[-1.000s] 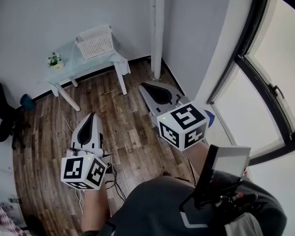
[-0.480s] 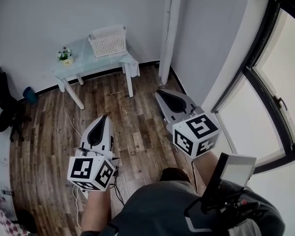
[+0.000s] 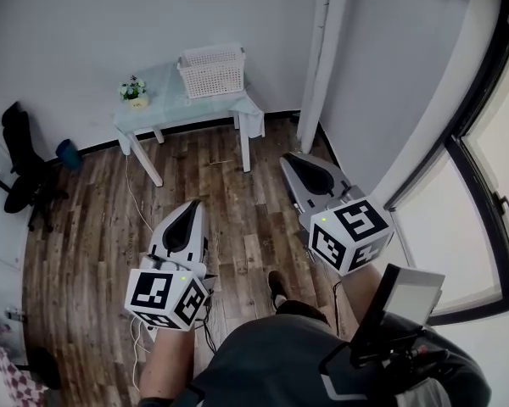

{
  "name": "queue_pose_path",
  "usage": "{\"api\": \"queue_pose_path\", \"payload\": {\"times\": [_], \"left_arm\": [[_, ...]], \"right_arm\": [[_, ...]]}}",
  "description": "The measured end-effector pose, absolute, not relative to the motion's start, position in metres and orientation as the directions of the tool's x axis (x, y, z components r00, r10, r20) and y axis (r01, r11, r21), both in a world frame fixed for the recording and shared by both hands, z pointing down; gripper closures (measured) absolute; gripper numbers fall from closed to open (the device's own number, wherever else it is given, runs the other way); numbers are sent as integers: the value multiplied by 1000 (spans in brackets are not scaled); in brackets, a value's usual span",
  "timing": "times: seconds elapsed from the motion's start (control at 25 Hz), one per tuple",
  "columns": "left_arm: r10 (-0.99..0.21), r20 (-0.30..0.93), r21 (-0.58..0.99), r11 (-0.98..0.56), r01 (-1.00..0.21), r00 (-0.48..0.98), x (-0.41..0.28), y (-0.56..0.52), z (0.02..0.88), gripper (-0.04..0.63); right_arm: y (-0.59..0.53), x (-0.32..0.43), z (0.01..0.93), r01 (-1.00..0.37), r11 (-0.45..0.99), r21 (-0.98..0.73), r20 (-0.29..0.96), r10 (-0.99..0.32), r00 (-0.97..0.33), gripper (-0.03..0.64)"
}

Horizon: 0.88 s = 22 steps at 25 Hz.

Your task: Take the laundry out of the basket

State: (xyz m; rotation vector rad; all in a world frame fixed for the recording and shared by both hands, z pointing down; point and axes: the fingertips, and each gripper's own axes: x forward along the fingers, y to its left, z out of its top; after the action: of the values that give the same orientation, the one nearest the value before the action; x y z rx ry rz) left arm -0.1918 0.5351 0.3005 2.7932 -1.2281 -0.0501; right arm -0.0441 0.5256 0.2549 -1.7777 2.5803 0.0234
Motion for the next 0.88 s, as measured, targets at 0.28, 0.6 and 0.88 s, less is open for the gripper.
{"api": "queue_pose_path", "payload": {"times": [0.28, 0.6, 0.88], "left_arm": [[-746, 3, 119, -661, -741, 666, -170, 469, 299, 588], [-756, 10, 102, -650, -753, 654, -124, 395, 290, 588], [-758, 22, 112, -647, -755, 652, -83, 347, 296, 588]], "right_arm": [[455, -24, 255, -924, 382, -15, -26, -924, -381, 601], [383, 27, 254, -924, 381, -34, -35, -925, -380, 601], [336, 72, 262, -921, 384, -58, -28, -923, -383, 601]]}}
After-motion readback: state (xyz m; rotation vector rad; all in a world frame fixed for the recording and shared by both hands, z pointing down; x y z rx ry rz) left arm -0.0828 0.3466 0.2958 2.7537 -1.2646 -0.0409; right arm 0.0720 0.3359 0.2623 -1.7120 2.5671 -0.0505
